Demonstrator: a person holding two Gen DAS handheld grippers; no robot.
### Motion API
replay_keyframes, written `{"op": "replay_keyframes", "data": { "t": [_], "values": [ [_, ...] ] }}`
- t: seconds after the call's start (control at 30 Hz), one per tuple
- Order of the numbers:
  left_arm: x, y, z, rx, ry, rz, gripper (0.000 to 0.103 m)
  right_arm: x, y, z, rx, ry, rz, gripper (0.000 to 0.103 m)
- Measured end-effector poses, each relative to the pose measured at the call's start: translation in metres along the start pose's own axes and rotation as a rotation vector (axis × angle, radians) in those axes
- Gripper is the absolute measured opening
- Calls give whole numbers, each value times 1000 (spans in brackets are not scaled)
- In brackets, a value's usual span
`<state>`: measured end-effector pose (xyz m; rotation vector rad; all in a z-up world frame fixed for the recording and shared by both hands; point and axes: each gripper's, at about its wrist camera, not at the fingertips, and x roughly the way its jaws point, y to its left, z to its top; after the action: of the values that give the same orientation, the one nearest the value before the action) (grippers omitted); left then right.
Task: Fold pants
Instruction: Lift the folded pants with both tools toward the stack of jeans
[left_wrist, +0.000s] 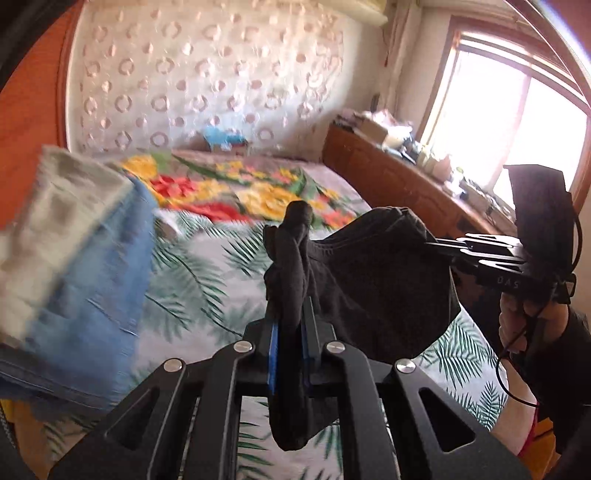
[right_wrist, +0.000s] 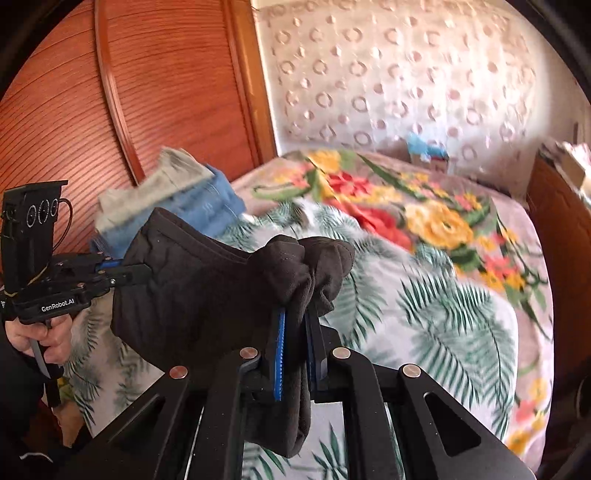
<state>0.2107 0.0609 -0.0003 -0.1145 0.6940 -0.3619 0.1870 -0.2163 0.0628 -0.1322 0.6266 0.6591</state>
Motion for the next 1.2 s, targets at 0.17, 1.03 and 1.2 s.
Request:
{"op": "replay_keyframes", "data": {
  "t": [0.17,1.03,1.2],
  "values": [
    [-36,22,18,7,-74,78,10,2,29,39,-66,-69,28,9],
    [-85,152,21,-209,-241,352,10,163,113,176,-362,-103,154,9],
    [-85,155,14,-242,-251,369,10,191,122,189,-361,-107,183,9]
  ]
}}
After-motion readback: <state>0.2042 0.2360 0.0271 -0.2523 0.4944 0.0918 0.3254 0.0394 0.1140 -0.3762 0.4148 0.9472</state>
